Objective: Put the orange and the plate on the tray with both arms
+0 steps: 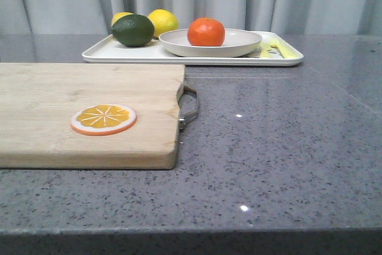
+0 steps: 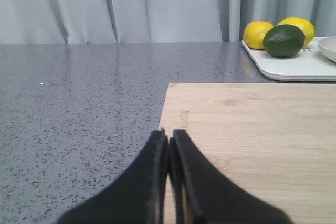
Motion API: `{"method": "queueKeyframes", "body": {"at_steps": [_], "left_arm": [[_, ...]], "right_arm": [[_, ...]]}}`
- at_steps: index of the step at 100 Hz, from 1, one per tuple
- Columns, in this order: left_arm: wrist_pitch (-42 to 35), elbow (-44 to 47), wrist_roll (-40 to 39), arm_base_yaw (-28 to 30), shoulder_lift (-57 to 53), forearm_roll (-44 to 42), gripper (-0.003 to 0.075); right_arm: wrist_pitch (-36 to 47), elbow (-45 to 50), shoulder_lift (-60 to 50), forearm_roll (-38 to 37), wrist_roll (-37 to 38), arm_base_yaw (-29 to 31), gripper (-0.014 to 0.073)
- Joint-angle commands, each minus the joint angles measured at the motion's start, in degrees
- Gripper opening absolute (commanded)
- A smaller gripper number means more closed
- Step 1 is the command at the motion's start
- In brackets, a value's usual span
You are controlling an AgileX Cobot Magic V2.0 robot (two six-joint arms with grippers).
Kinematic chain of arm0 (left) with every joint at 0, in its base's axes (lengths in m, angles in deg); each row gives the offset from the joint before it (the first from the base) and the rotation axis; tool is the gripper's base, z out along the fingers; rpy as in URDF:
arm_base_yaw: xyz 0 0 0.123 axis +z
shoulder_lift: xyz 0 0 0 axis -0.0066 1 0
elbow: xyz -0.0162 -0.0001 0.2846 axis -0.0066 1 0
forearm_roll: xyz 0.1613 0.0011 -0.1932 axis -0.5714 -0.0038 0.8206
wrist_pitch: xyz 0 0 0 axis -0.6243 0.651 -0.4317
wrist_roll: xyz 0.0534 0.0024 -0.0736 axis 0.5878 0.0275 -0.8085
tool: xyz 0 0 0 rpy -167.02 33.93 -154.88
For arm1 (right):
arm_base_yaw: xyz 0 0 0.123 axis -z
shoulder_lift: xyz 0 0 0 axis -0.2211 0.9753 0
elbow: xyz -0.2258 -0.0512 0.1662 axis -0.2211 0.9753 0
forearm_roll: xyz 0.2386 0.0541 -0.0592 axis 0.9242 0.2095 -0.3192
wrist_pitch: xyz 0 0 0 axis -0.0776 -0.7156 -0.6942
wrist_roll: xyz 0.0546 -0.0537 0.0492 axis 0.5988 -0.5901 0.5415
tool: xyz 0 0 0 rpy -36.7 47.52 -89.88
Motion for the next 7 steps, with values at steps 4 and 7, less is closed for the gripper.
{"method": "queueKeyframes", "body": {"at_steps": [4,7], "left_arm": [[-4.44,0.49,0.2,-0.03,-1.88,0.12,-0.002],[-4.44,0.49,0.2,-0.03,-1.88,0.12,-0.002]], "right_arm": [[4.01,-1.29,-0.74,-0.46,0.0,0.37,-0.0067],[4.01,-1.29,-0.74,-0.46,0.0,0.37,-0.0067]]}}
